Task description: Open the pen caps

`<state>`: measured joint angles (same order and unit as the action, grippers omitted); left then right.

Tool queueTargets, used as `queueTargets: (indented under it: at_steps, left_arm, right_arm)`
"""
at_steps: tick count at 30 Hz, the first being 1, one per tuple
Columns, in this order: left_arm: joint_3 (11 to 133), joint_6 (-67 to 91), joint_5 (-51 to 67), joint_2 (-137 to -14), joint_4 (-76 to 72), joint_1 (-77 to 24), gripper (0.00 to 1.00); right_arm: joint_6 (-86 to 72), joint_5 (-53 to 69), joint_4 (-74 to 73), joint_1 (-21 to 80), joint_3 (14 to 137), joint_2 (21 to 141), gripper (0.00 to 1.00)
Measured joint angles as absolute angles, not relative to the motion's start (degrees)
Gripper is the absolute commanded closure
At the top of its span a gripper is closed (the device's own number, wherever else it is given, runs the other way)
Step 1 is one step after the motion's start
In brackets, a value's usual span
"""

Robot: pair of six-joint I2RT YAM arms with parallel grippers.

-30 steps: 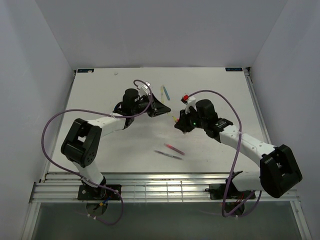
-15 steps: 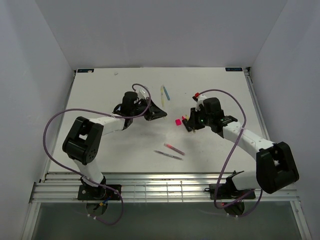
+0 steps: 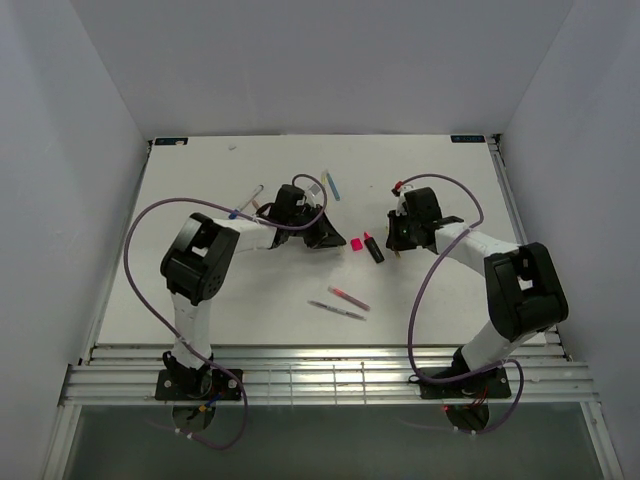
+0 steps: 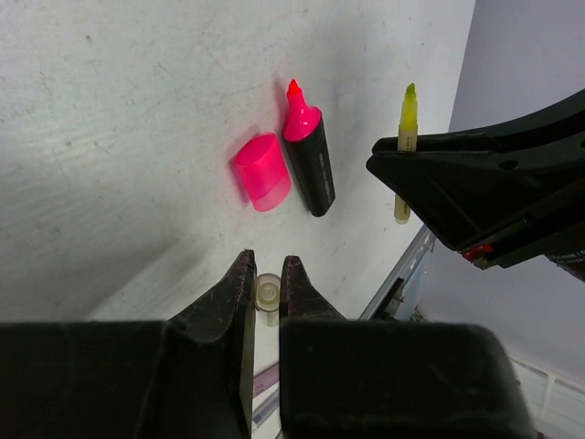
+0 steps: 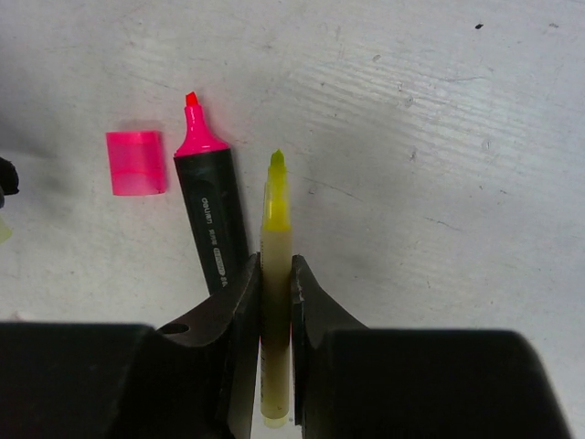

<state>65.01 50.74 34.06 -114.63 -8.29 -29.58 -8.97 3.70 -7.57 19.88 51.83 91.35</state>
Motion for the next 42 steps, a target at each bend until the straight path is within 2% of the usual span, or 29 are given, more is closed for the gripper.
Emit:
queueTargets:
  at_steps: [5, 7, 8, 10, 15, 25, 35, 42]
  left_arm:
    - [68.64, 49.50, 33.06, -117.97, -5.41, -29.67, 0.99]
    - [69.45, 49.21, 32.71, -118.87, -4.32, -29.71, 0.93]
    - [69.80, 49.04, 32.45, -119.35, -3.90, -29.71, 0.87]
    - [70.06, 48.84, 32.05, -120.05, -3.11, -29.76, 0.84]
    - [70.13, 48.42, 31.88, -120.29, -2.46, -29.80, 0.68]
    - [70.70, 48.40, 31.92, -120.18, -2.15, -30.17, 0.49]
    - [72.90, 45.52, 27.79, -118.76, 3.46, -30.33, 0.42]
    - [77.52, 41.71, 21.78, -117.64, 10.55, -28.23, 0.42]
  right_arm:
    - [-8.69, 3.68, -7.53, 19.46, 52.40, 94.15, 0.80]
    - [-8.60, 3.86, -7.53, 19.33, 52.40, 94.48, 0.78]
    - [-8.58, 4.03, -7.46, 19.27, 52.40, 94.56, 0.77]
    - [-8.58, 4.32, -7.42, 19.18, 52.40, 94.70, 0.75]
    - [-8.49, 5.34, -7.29, 19.14, 52.40, 95.20, 0.61]
    - [-8.38, 7.38, -7.14, 19.14, 52.40, 95.96, 0.50]
    - [-8.34, 7.40, -7.31, 19.14, 52.53, 95.83, 0.45]
    - [-7.51, 6.39, -9.58, 19.14, 56.31, 93.71, 0.40]
